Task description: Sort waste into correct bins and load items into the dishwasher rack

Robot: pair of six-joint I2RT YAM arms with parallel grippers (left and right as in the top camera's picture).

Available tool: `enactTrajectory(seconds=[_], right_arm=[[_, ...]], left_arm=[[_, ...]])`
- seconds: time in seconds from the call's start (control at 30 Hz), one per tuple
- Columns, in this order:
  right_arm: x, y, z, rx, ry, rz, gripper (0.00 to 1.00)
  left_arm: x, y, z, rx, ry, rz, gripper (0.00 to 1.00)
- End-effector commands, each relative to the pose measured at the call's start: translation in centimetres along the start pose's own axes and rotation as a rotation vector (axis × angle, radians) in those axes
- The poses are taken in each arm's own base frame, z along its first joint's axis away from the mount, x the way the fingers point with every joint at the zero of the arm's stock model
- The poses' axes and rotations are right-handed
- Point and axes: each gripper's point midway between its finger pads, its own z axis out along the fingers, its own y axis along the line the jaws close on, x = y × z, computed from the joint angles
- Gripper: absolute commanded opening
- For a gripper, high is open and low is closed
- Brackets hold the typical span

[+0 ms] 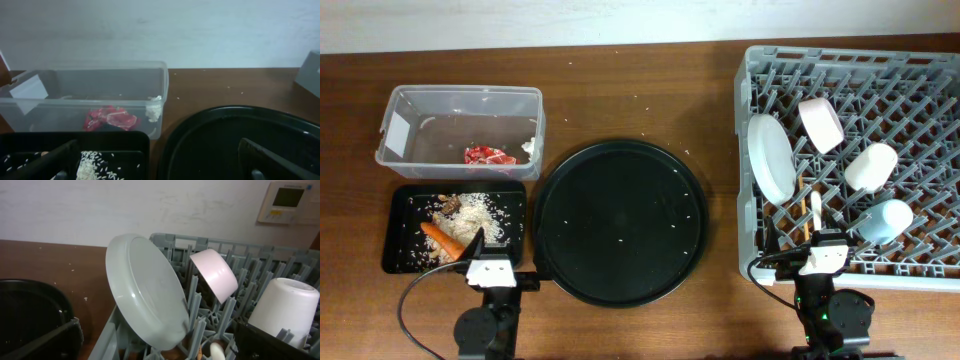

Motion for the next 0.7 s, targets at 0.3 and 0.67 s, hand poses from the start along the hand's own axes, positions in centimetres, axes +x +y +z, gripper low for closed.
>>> enactTrajectory(seconds=[0.3, 0.67], right_arm=[[0.34, -0.25, 0.01, 0.013, 0.006, -0.006, 0.99], [0.34, -0.25, 0.01, 0.013, 0.006, -0.006, 0.99]], left_arm=[[0.12, 0.54, 0.0, -0.013, -0.002, 0.019, 0.99], [0.12, 0.54, 0.0, -0.013, -0.002, 0.019, 0.99]])
